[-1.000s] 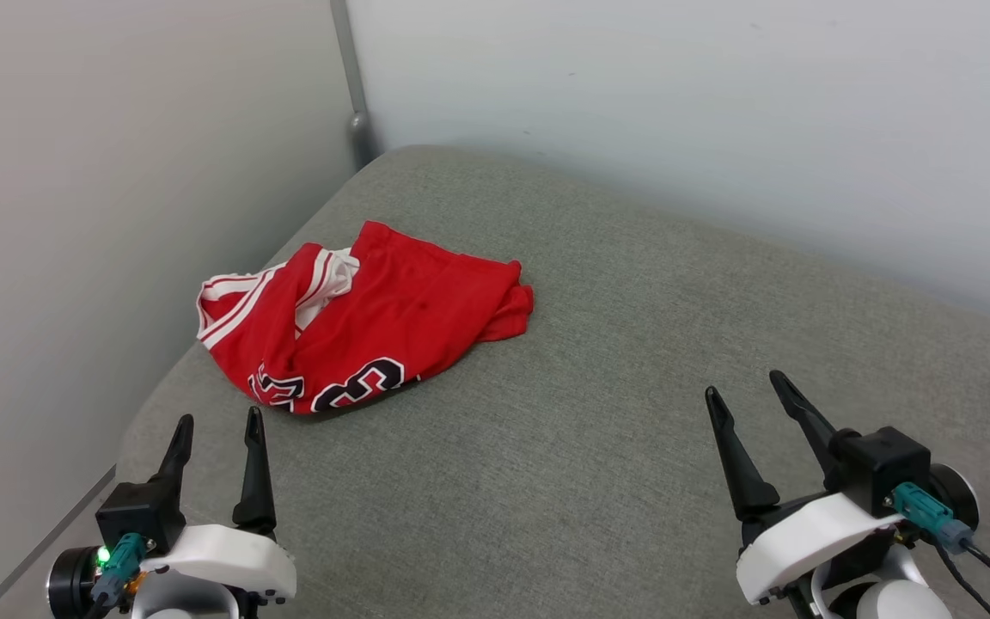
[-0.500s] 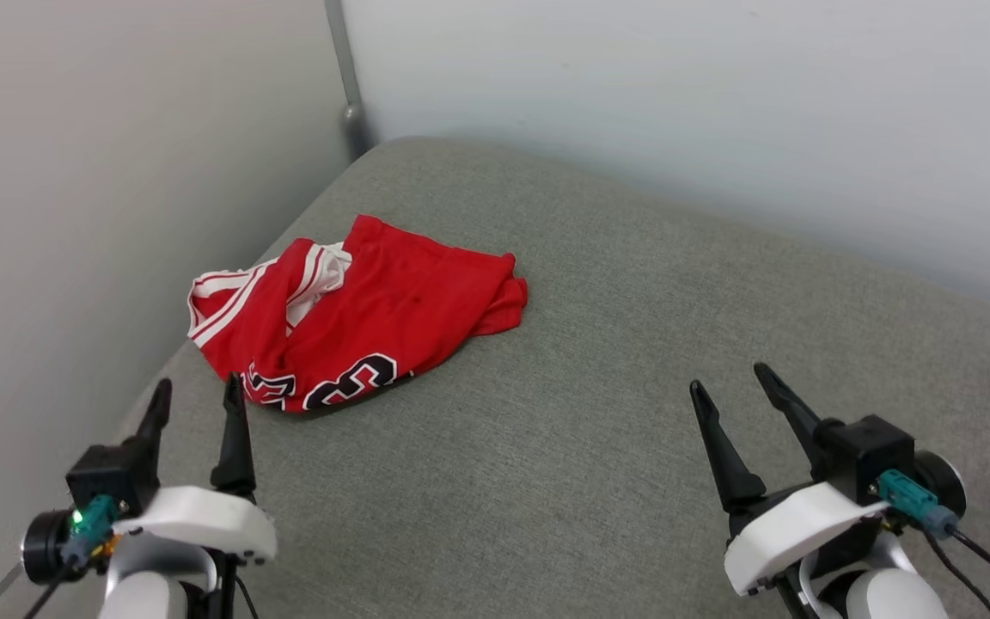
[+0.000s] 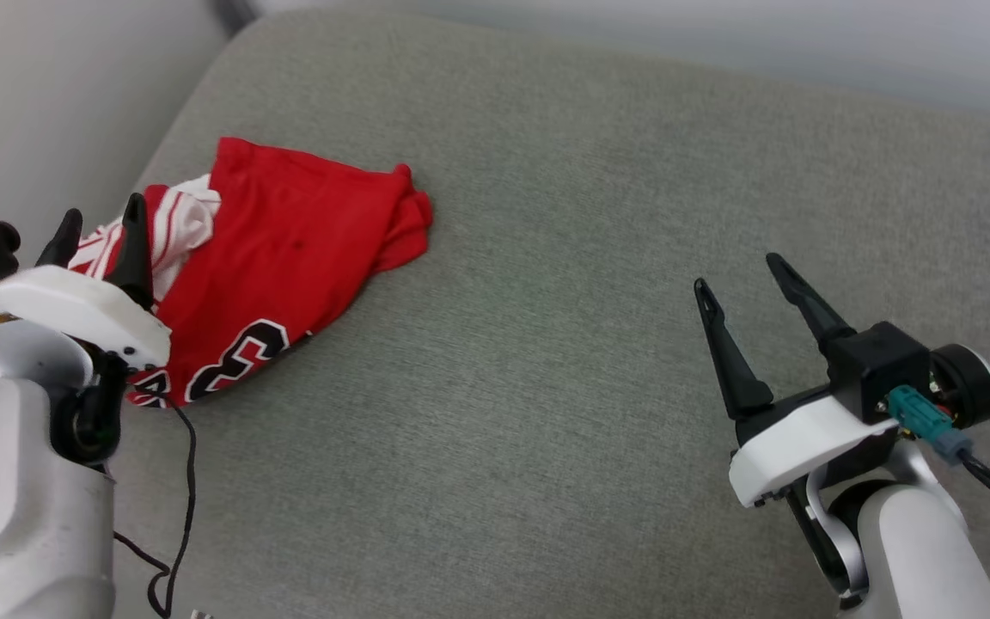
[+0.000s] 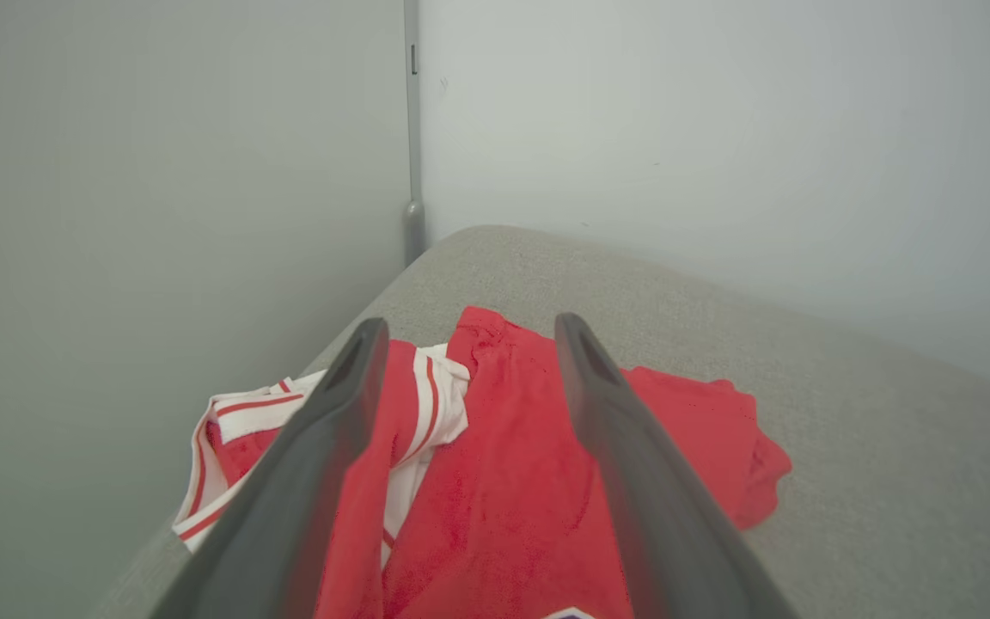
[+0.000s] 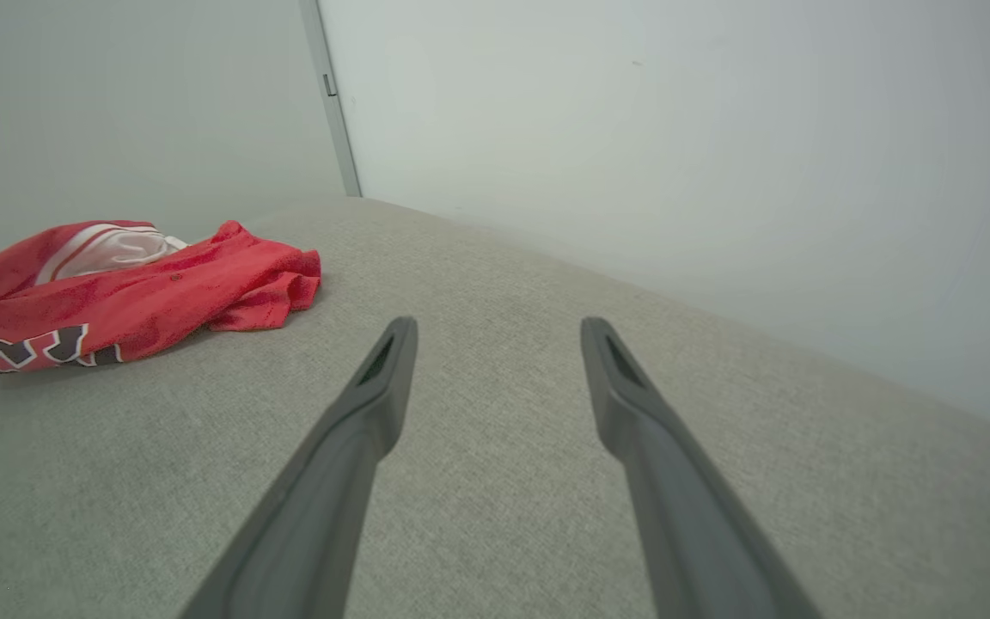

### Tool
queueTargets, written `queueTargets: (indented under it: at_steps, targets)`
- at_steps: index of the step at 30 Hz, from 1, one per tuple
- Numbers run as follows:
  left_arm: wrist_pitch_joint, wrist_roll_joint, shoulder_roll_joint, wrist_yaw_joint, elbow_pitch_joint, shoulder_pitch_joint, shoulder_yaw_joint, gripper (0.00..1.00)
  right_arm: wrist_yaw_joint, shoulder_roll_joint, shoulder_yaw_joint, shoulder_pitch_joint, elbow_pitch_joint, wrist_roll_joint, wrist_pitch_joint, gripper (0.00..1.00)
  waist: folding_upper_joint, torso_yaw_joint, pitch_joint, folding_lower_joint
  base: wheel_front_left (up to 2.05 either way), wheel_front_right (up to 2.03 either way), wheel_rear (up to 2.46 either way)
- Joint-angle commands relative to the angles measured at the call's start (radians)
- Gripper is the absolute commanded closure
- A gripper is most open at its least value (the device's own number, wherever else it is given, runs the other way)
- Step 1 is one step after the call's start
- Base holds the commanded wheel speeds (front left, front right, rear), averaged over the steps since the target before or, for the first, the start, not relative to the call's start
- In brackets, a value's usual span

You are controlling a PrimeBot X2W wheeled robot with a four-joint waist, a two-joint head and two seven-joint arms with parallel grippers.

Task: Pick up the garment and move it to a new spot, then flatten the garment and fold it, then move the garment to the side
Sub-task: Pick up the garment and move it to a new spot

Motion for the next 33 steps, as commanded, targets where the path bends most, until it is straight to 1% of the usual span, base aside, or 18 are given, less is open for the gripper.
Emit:
queueTargets:
  at_steps: [1, 5, 10, 11, 12, 16, 17, 18, 19, 21, 23, 26, 28, 31, 33]
  targets:
    - [0.054, -0.025, 0.016, -0.008, 0.043, -0.028, 0.002, 0.0, 0.0, -0.005, -0.005, -0.031, -0.004, -0.009, -0.006, 0.0, 0.0, -0.082, 0.114, 0.0, 0.0, 0.0, 0.0]
    - [0.23, -0.103, 0.077, -0.024, 0.168, -0.081, 0.0, 0.0, 0.0, -0.004, 0.0, -0.054, 0.006, -0.013, -0.014, 0.0, 0.0, -0.119, 0.172, 0.0, 0.0, 0.0, 0.0]
    - [0.4, -0.195, 0.123, -0.031, 0.274, -0.097, -0.004, 0.0, 0.0, -0.001, 0.0, -0.071, 0.02, -0.009, -0.029, 0.0, 0.0, -0.141, 0.208, 0.0, 0.0, 0.0, 0.0]
    - [0.4, -0.195, 0.123, -0.031, 0.274, -0.097, -0.004, 0.0, 0.0, -0.001, 0.0, -0.071, 0.02, -0.009, -0.029, 0.0, 0.0, -0.141, 0.208, 0.0, 0.0, 0.0, 0.0]
    - [0.438, -0.208, 0.127, -0.032, 0.292, -0.092, -0.013, 0.0, 0.0, -0.001, 0.0, -0.074, 0.023, -0.009, -0.03, 0.0, 0.0, -0.143, 0.212, 0.0, 0.0, 0.0, 0.0]
    - [0.587, -0.264, 0.105, -0.034, 0.341, -0.059, -0.063, 0.0, 0.0, 0.0, -0.003, -0.081, 0.035, -0.003, -0.036, 0.0, 0.0, -0.143, 0.218, 0.0, 0.0, 0.0, 0.0]
    - [0.612, -0.28, 0.096, -0.034, 0.343, -0.053, -0.072, 0.52, 0.0, 0.001, -0.002, -0.083, 0.037, -0.003, -0.037, 0.0, 0.0, -0.142, 0.218, 0.0, 0.0, 0.0, 0.0]
    - [0.621, -0.294, 0.089, -0.035, 0.335, -0.053, -0.078, 0.73, 0.0, 0.001, -0.002, -0.083, 0.04, -0.004, -0.038, 0.0, 0.0, -0.14, 0.215, 0.0, 0.0, 0.0, 0.0]
    - [0.623, -0.301, 0.089, -0.035, 0.329, -0.051, -0.085, 1.0, 0.0, 0.001, -0.002, -0.084, 0.042, -0.004, -0.038, 0.0, 0.0, -0.138, 0.212, 0.0, 0.0, 0.0, 0.0]
    - [0.593, -0.305, 0.095, -0.035, 0.31, -0.051, -0.092, 1.0, 0.0, 0.001, -0.003, -0.085, 0.045, -0.003, -0.04, 0.0, 0.0, -0.135, 0.201, 0.0, 0.0, 0.0, 0.0]
    - [0.542, -0.287, 0.118, -0.035, 0.292, -0.062, -0.094, 1.0, 0.0, 0.001, -0.005, -0.083, 0.05, -0.001, -0.044, 0.0, 0.0, -0.131, 0.184, 0.0, 0.0, 0.0, 0.0]
    - [0.423, -0.242, 0.157, -0.022, 0.268, -0.084, -0.087, 1.0, 0.0, 0.002, -0.01, -0.069, 0.062, 0.006, -0.05, 0.0, 0.0, -0.126, 0.144, 0.0, 0.0, 0.0, 0.0]
    - [0.335, -0.205, 0.177, -0.002, 0.252, -0.099, -0.084, 1.0, 0.0, 0.002, -0.013, -0.054, 0.069, 0.012, -0.056, 0.0, 0.0, -0.122, 0.111, 0.0, 0.0, 0.0, 0.0]
    - [0.207, -0.153, 0.187, 0.027, 0.226, -0.114, -0.087, 1.0, 0.0, 0.002, -0.021, -0.033, 0.078, 0.029, -0.065, 0.0, 0.0, -0.117, 0.058, 0.0, 0.0, 0.0, 0.0]
    - [0.133, -0.122, 0.186, 0.037, 0.207, -0.115, -0.096, 1.0, 0.0, 0.002, -0.028, -0.017, 0.086, 0.046, -0.074, 0.0, 0.0, -0.116, 0.015, 0.0, 0.0, 0.0, 0.0]
